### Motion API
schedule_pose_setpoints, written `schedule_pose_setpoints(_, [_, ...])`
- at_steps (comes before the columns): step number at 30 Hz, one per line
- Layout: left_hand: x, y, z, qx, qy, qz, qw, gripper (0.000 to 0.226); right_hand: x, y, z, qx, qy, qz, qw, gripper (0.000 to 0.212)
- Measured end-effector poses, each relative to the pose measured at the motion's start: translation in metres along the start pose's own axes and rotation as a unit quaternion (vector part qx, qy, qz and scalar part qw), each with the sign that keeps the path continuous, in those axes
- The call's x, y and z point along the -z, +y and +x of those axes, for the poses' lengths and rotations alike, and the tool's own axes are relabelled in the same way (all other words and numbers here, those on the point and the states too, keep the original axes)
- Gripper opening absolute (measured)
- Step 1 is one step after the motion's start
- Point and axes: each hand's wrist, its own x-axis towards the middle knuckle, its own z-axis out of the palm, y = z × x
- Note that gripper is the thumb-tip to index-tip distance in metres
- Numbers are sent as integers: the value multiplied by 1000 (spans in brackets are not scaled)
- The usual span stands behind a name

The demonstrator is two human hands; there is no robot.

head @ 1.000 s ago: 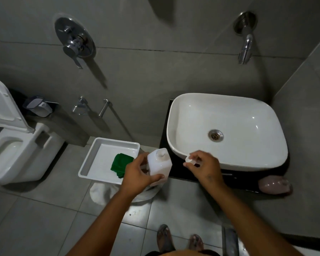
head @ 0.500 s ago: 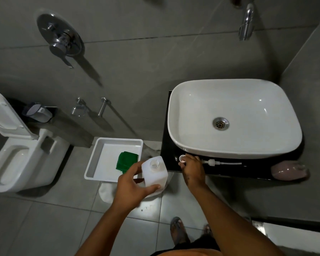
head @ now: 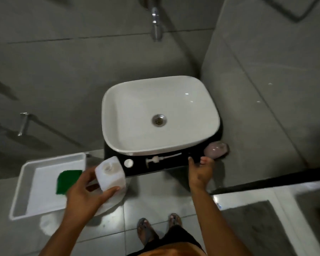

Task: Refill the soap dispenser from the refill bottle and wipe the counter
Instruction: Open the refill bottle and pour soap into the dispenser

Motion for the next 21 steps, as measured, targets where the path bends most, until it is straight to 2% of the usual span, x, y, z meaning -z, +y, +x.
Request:
schedule_pose_setpoints(2, [-9, 7, 3, 4, -11, -7, 1000, 76, 21, 17, 29, -43, 48, -11, 998, 56])
schedule_pose_setpoints(4, [-19, 15, 5, -2, -27, -7, 1000, 72, 32, 28, 50, -76, 47, -26, 996, 81])
schedule_pose_setpoints(7, [-32, 28, 5, -12, -39, -9, 999, 68, 35, 26, 66, -54, 37, -41, 997, 111])
schedule_pose_setpoints(8, [-36, 30, 5, -15, -38, -10, 999, 67, 36, 19, 68, -41, 31, -41, 998, 112])
schedule_pose_setpoints(10, [-41, 36, 6, -28, -37, -11, 999, 71, 35, 5, 72, -24, 10, -35, 999, 103])
schedule_pose_setpoints(12, [-44, 43, 4, -35, -34, -13, 999, 78, 34, -3, 80, -41, -7, -22, 999, 90])
schedule_pose_setpoints(15, [-45, 55, 1, -49, -28, -17, 998, 80, 38, -10, 85, -64, -33, -14, 997, 82])
schedule_pose_setpoints(21, [-33, 83, 6, -95, 5, -18, 995, 78, 69, -40, 49, 22, -131, -16, 991, 81])
